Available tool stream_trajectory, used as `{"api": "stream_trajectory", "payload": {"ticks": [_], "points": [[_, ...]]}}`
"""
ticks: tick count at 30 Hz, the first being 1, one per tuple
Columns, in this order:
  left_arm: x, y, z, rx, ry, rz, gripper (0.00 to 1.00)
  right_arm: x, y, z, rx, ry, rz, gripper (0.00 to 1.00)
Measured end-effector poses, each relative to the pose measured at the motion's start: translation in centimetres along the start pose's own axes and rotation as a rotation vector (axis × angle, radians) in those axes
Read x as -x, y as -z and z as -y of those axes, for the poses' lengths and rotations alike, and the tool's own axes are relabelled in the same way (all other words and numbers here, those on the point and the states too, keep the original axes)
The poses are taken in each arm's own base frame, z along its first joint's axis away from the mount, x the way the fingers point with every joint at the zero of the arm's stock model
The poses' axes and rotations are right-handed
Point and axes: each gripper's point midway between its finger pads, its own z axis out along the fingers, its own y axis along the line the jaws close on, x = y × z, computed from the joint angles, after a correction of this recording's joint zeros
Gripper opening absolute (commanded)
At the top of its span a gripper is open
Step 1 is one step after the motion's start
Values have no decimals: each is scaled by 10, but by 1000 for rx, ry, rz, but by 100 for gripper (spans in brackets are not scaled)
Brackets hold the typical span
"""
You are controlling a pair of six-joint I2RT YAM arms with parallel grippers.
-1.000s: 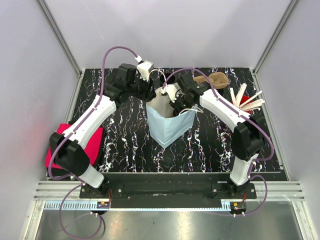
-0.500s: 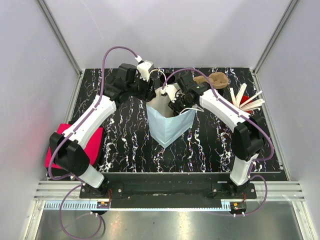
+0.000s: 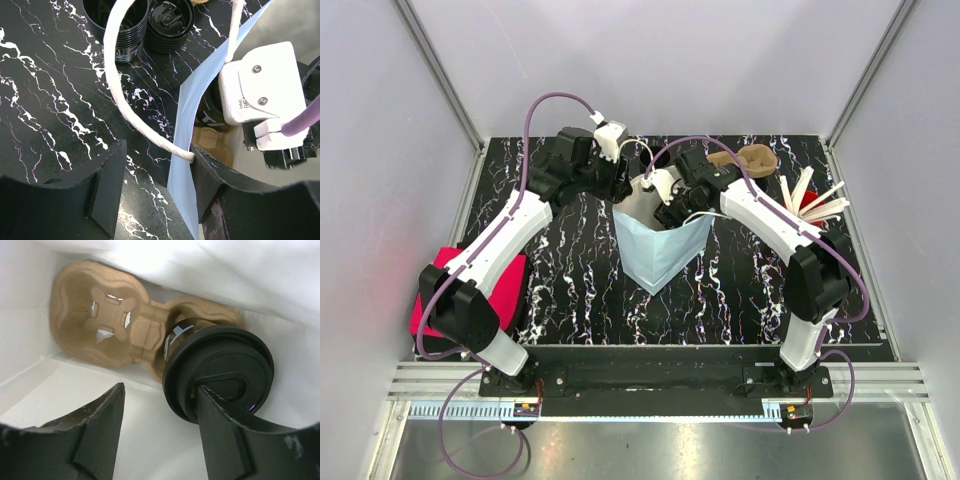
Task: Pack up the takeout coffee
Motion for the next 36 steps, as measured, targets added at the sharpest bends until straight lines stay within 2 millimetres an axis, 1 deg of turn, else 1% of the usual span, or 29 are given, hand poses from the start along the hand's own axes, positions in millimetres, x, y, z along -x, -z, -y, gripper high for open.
{"api": "stream_trajectory", "payload": {"ticks": [1, 6, 12, 13, 15, 19, 23, 26, 36], "points": [[0, 0, 0, -1, 0, 0, 55, 0, 1, 0, -1, 0, 0, 69], [0, 0, 0, -3, 0, 0, 55, 1, 5, -1, -5, 2, 4, 75], [0, 0, 1, -4, 0, -1, 55, 2, 13, -1, -14, 7, 15, 79], [0, 0, 1, -5, 0, -1, 55, 2, 15, -2, -15, 7, 16, 84], [0, 0, 1, -7, 0, -1, 55, 2, 20, -3, -15, 8, 18, 87], [0, 0, 2, -14, 0, -1, 55, 4, 27, -6, -18, 16, 29, 91], [0, 0, 3, -17, 0, -1, 55, 10, 36, -11, -20, 38, 49, 98], [-1, 1, 3, -19, 0, -3, 55, 14, 43, -15, -22, 56, 68, 100], [-4, 2, 5, -26, 1, -5, 57, 28, 63, -16, -36, 76, 112, 100]]}}
